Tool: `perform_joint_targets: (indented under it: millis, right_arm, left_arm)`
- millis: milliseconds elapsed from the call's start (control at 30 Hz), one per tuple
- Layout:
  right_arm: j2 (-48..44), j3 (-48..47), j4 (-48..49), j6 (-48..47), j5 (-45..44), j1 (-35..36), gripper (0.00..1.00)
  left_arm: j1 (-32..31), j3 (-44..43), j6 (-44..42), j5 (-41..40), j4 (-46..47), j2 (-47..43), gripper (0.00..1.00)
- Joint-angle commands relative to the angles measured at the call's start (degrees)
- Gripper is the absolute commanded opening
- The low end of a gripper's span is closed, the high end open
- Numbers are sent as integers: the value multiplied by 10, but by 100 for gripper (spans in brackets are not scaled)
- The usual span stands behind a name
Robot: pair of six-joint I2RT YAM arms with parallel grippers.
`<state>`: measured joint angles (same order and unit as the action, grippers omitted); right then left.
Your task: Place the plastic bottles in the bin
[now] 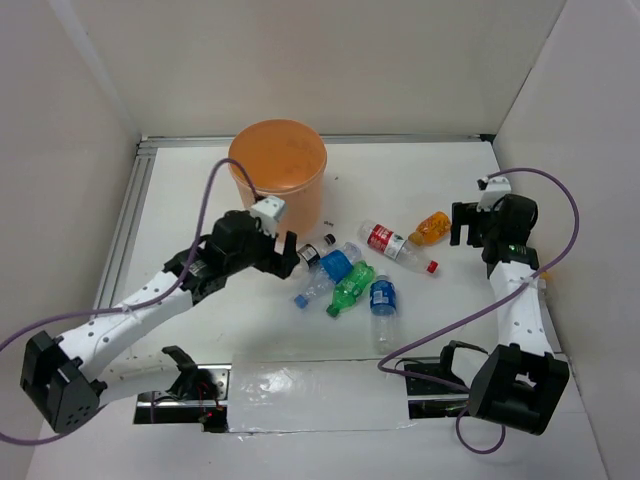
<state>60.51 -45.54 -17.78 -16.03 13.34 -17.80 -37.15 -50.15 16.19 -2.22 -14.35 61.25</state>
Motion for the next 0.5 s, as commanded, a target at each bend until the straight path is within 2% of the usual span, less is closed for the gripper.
perform_joint_targets:
  millis: [0,100,200,267,300,333,367,400,433,467]
  right_arm:
    - [-2,2,15,19,-38,-6,100]
    - [-7,2,5,-11,-46,-6,100]
    - [-13,2,-19,-75,-5,-11,100]
    - [-8,2,-37,-97,28,-11,87]
    - [-7,2,-38,-97,36,-11,78]
    - [-1,-4,-44,-97,36,-11,41]
    - [7,-4,-45,-97,36,-11,23]
    - [7,-9,-45,-97,36,-11,15]
    - [14,-16,-50,-89,29,-11,21]
    - [15,-16,-50,-89,29,-11,37]
  left_arm:
    - [-45,-8,-25,-1,-21,33,100]
    - [-76,-8,-32,-10,1,60,100]
    - [-92,-21,-41,-25,7,102,100]
    - [-92,-33,-49,-38,15,135,100]
    - [-92,-33,-55,-45,21,146,98]
    - [-92,-39,-56,-56,28,156,96]
    - [-92,-46,-56,-62,28,166,92]
    - [-92,-46,-56,-74,34,186,88]
    - [-92,-56,-61,-82,35,197,75]
    - [-92,-63,-61,-88,35,207,66]
